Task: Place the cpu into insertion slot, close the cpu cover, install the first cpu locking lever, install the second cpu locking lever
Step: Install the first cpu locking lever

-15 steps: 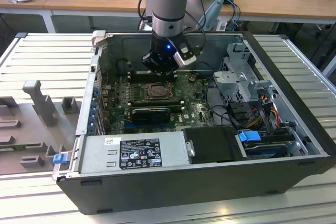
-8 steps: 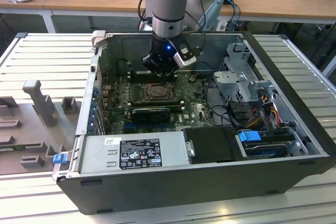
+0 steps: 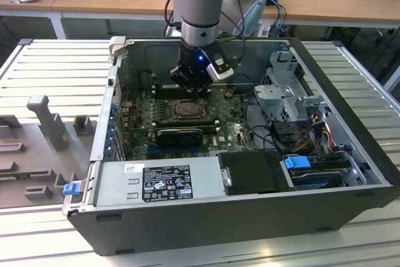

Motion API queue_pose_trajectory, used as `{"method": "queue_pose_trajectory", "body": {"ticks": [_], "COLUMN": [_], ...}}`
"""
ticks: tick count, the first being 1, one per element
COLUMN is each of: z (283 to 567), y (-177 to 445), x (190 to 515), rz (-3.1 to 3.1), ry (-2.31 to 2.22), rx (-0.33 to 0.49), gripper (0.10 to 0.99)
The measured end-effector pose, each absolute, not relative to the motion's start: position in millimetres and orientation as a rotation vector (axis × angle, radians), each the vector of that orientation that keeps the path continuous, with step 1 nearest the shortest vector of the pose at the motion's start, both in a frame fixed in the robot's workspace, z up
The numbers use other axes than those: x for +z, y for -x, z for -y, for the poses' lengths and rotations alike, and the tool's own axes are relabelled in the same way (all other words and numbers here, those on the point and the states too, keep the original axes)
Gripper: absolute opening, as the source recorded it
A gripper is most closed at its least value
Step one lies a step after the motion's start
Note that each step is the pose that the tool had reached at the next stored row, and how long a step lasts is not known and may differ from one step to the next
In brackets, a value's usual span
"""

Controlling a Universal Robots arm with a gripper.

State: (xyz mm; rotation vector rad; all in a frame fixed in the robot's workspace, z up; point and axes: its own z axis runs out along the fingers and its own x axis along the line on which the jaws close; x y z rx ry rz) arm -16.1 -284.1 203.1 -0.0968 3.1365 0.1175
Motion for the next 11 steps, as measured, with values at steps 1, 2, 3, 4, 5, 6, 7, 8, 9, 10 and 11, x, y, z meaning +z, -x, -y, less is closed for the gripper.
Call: {"method": "queue_pose_trajectory", "body": {"ticks": [1,2,3,4,5,6,7,8,9,10,11], "z": [284.2,284.1,284.1,284.2,284.7,285.7,286.8,287.7,288.5,289.1,289.4], "y": [16.2,16.2,16.2,16.2,16.2,16.2,16.2,16.2,16.2,16.2,16.2], "x": [208.2,211.9,214.9,215.8,215.9,215.9,215.9,215.9,215.9,215.9,215.9], "rz": [-3.137,-3.137,-3.137,-3.137,-3.137,-3.137,-3.137,-3.137,-3.137,-3.137,-3.137], "ry": [0.097,0.097,0.097,0.097,0.097,0.097,0.097,0.097,0.097,0.097,0.097], "rx": [0.117,0.117,0.117,0.117,0.117,0.117,0.117,0.117,0.117,0.117,0.117], "gripper": [0.106,0.106,0.106,0.106,0.106,0.106,0.106,0.106,0.106,0.106,0.106]}}
